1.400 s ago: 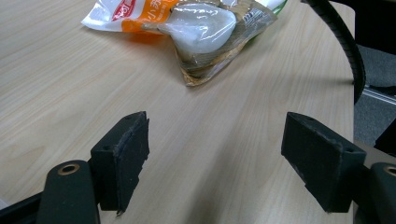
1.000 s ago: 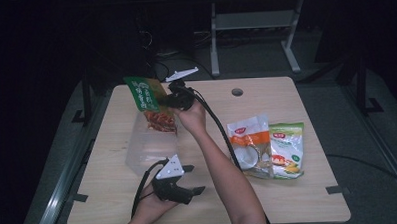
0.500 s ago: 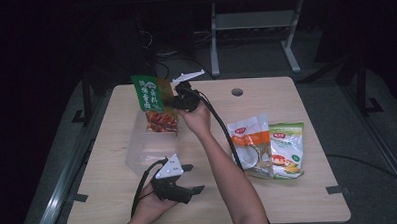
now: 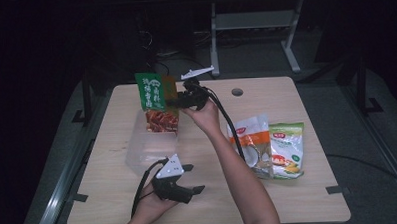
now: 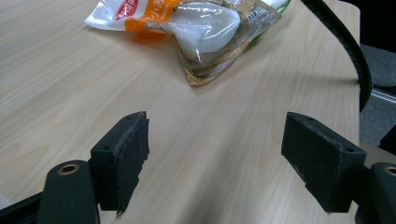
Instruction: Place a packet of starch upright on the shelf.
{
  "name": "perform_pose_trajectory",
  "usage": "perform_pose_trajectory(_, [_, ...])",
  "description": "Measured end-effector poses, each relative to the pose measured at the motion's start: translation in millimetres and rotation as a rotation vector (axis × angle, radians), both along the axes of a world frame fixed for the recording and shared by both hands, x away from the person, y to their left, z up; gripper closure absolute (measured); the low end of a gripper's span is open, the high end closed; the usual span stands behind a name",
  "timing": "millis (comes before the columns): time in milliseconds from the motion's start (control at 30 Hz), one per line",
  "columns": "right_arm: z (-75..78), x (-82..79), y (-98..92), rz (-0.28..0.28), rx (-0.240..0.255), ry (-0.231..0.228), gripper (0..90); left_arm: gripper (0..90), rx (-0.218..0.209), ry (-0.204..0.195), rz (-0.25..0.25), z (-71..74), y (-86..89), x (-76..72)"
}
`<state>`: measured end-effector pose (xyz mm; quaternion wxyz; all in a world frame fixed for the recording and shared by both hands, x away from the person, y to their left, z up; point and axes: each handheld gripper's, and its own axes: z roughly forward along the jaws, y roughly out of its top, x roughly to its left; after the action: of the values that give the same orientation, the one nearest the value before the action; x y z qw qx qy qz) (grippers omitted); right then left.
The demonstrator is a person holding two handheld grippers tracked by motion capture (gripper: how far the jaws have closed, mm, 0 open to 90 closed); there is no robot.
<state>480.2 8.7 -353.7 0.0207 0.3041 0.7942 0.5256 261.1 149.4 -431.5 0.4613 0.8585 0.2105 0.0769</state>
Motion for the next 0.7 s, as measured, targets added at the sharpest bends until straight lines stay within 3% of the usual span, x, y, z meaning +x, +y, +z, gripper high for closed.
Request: perform_pose_trajectory(700, [10.0,-19.0,-60.3,0.002,-0.014,0.031,37.9,23.0,0.003,0.005,0.005,-0.9,-0.5,-0.1])
